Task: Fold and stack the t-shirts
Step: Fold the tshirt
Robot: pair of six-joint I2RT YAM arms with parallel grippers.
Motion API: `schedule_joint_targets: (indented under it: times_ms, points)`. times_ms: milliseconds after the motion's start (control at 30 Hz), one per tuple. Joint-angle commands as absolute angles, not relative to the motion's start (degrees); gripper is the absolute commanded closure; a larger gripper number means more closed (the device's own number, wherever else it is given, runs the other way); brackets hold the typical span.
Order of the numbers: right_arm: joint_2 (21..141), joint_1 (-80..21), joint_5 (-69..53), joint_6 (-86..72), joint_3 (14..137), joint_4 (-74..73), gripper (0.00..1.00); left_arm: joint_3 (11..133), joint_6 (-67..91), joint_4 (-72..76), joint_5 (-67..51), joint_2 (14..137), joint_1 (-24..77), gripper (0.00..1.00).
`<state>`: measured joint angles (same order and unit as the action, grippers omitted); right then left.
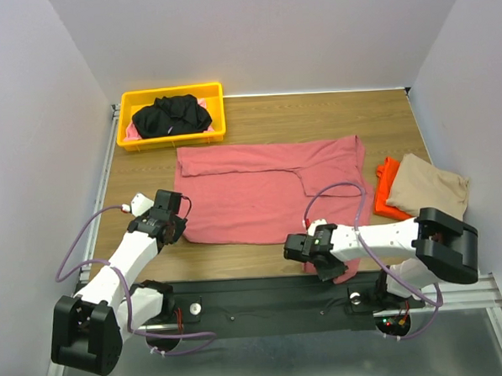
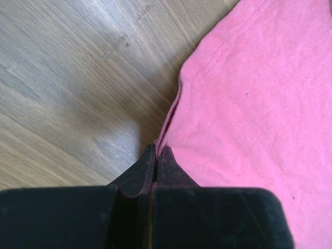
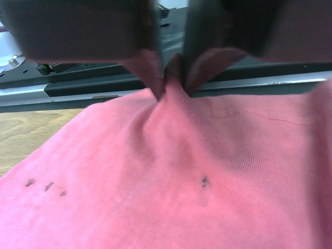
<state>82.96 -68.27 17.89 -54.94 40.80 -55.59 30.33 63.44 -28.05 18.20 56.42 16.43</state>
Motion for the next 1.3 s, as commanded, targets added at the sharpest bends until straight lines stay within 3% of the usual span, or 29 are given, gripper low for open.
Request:
schedule_joint_targets:
  times_ms: [0,33,133,567,1267]
  points:
    - [81.2,-67.8,21.5,-56.4,43.2,-57.1,0.80,29.2,62.8,-28.0,19.0,56.1,16.2,1.00]
    - [80.2,-67.5,22.1,-56.5,43.4,-57.2,0.92,29.2,62.5,-27.6,18.7,56.1,16.3,1.00]
    - [77.9,-65.2,23.9,-55.5,45.0,-57.5,1.00,29.9,62.1,-27.4,18.3,56.3,16.2,1.00]
    - [78.4,-51.0,35.0,-47.0,55.1,-56.2,1.00,34.4,60.5,-22.6,16.5,58.7,15.7,1.00]
    - [95.6,-31.4,32.3,-29.0,73.9,-41.4,1.00,47.7,54.9,-10.1,10.3,79.1,9.8,1.00]
